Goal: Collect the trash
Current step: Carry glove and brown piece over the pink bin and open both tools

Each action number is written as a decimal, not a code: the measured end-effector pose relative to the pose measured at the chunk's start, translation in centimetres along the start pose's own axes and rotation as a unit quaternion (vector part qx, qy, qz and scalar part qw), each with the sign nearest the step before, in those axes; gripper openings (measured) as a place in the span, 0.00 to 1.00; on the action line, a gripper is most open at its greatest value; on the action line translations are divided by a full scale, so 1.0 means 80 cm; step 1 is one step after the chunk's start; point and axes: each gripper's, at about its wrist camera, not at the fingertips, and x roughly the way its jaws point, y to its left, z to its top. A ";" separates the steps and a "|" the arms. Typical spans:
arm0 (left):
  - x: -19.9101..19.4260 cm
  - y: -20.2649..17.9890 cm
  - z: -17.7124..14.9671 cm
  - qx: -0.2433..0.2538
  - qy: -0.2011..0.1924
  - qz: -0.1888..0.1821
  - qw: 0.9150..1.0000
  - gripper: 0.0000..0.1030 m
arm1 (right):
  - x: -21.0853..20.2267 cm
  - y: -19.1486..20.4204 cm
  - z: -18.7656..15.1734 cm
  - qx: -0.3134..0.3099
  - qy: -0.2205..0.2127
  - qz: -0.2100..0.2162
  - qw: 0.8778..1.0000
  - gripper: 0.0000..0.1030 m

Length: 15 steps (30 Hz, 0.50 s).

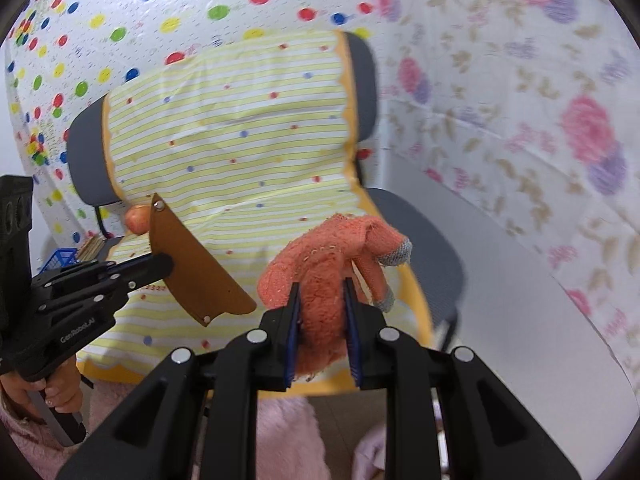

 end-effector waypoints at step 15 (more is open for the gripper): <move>0.064 -0.138 -0.018 0.084 0.061 -0.133 0.986 0.04 | -0.085 -0.102 -0.099 0.094 0.024 -0.124 0.988 0.22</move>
